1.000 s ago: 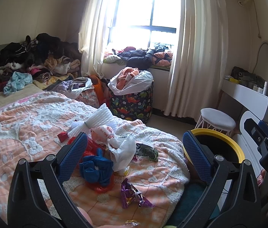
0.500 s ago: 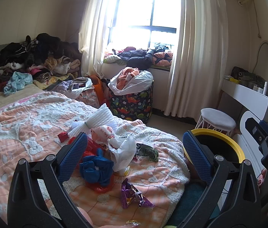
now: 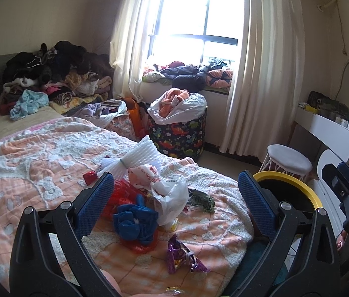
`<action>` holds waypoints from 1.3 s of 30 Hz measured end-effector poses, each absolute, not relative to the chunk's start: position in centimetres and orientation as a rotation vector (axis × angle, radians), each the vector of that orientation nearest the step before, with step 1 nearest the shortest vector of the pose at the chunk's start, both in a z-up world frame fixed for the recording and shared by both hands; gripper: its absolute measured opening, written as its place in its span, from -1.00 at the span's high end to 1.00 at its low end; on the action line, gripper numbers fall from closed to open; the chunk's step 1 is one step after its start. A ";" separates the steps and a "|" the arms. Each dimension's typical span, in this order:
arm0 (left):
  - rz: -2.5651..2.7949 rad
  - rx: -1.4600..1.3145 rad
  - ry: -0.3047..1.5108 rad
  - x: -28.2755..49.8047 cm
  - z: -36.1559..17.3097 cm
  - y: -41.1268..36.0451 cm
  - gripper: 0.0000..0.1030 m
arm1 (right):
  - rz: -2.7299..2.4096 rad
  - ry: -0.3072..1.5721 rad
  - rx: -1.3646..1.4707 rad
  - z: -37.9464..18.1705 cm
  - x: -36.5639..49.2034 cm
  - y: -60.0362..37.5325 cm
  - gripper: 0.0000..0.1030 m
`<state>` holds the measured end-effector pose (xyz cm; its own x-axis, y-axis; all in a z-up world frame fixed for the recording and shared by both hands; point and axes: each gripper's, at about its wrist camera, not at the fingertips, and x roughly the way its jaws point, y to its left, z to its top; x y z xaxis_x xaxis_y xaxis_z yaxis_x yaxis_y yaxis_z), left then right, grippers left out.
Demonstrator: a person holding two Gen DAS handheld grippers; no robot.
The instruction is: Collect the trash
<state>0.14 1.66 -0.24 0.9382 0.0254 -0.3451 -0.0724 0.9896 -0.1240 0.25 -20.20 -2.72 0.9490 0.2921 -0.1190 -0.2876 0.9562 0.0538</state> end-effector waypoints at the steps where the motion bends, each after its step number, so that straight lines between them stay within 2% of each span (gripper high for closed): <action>1: 0.057 -0.140 0.350 0.1 -0.2 1.9 -0.79 | 0.308 0.133 0.033 -2.7 0.3 -20.0 -0.89; 17: 0.196 -0.213 0.340 -0.1 -0.5 7.9 -0.79 | 0.576 0.300 -0.049 -3.3 1.0 -12.9 -0.89; 27: 0.270 -0.268 0.365 -0.5 -1.6 12.4 -0.79 | 0.629 0.330 -0.076 -3.2 2.8 -10.3 -0.89; 39: 0.093 -0.307 0.531 1.6 -6.4 13.4 -0.79 | 0.647 0.440 -0.096 -4.8 8.3 -8.2 -0.89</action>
